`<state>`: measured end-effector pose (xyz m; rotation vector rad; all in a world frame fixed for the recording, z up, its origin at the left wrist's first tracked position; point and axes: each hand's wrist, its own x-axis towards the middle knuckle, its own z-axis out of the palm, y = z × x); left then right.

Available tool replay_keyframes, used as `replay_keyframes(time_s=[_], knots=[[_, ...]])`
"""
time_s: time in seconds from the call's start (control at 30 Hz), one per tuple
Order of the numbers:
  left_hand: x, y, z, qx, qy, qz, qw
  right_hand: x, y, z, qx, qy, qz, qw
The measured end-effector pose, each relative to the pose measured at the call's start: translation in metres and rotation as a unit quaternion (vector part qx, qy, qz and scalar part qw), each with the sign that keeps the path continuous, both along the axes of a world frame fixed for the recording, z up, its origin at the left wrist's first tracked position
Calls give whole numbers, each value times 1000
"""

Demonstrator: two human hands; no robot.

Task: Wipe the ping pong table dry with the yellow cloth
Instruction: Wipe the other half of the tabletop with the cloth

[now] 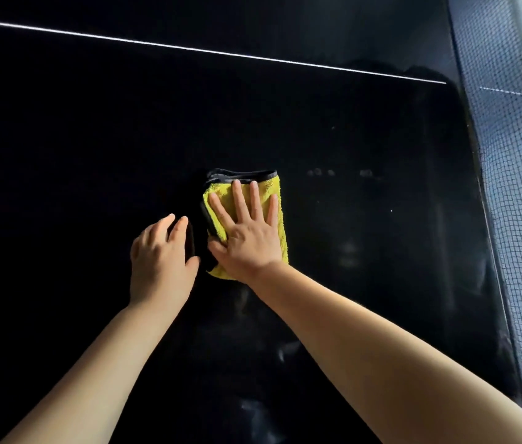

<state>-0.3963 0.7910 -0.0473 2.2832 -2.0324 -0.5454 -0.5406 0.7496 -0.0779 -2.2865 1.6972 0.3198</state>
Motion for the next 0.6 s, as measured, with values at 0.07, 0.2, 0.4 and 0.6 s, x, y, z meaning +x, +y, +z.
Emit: replay_keyframes(time_s=[0.07, 0.2, 0.4, 0.6], knots=[[24, 2, -2, -11, -3, 25, 1000, 31, -4, 0, 8, 4, 47, 999], [56, 6, -3, -14, -5, 49, 999, 56, -24, 1, 6, 6, 113, 994], [52, -6, 4, -2, -26, 28, 999, 25, -59, 2, -21, -13, 93, 995], [-4, -31, 6, -10, -31, -1, 999, -33, -67, -1, -38, -28, 45, 998]])
